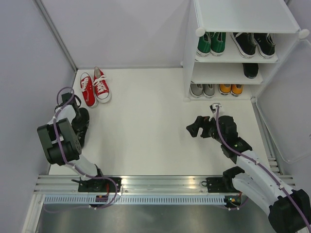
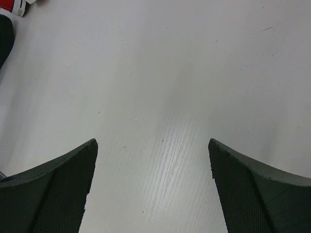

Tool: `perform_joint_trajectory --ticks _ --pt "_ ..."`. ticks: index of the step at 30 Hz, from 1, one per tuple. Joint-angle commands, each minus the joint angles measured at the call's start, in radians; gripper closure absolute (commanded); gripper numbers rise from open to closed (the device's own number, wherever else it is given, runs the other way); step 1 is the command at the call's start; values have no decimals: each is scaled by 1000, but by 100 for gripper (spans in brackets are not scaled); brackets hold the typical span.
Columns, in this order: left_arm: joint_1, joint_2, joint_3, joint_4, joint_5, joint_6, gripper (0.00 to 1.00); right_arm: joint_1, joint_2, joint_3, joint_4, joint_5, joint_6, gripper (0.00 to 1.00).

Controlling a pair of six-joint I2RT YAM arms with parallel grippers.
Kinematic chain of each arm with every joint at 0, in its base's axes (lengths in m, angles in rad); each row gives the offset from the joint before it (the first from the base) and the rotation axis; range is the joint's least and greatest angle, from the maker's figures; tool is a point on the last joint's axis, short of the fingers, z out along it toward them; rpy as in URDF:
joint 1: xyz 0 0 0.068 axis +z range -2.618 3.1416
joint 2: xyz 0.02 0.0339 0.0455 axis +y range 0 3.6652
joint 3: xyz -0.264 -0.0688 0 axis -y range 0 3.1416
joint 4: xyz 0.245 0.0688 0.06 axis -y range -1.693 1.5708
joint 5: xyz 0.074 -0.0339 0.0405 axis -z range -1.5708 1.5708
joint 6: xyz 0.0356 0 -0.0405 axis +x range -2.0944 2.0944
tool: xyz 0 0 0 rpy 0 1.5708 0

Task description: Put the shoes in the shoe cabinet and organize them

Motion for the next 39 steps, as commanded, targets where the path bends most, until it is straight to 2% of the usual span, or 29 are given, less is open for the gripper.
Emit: perform_joint_trajectory --ticks 1,5,7,12,16,17,20,23,27,30,33,37,39 --pt "-95 54 -30 -32 271 15 77 6 -31 1 48 1 5 2" --pt "-195 -25 -68 -42 326 -27 97 6 -58 1 36 1 5 2" --pt "-235 -68 -96 -41 358 -73 98 7 -75 1 31 3 4 2" --pt "-484 -212 -105 -26 345 -230 98 6 -110 7 4 4 -9 2" --pt "-676 -234 -64 42 320 -454 98 7 -109 38 -28 -10 -32 2" --pt "-754 -228 -52 68 305 -488 98 7 -108 46 -48 -11 -36 2" --pt "-866 -159 20 98 247 -605 98 7 -109 63 -64 -16 -47 2" --pt "-1015 -21 117 148 227 -689 96 7 -97 70 -90 -22 -50 2" --pt "-1104 161 307 158 216 -761 94 9 -74 75 -113 -33 -49 2" --pt "-1143 270 407 158 219 -780 88 7 -77 72 -128 -30 -50 2" --pt "-1161 309 448 157 213 -777 73 9 -75 81 -154 -22 -53 2" --pt "-1183 258 446 157 191 -723 40 13 -75 98 -186 -14 -62 2" --pt "-1192 202 429 155 179 -690 35 22 -68 104 -190 -7 -59 2"
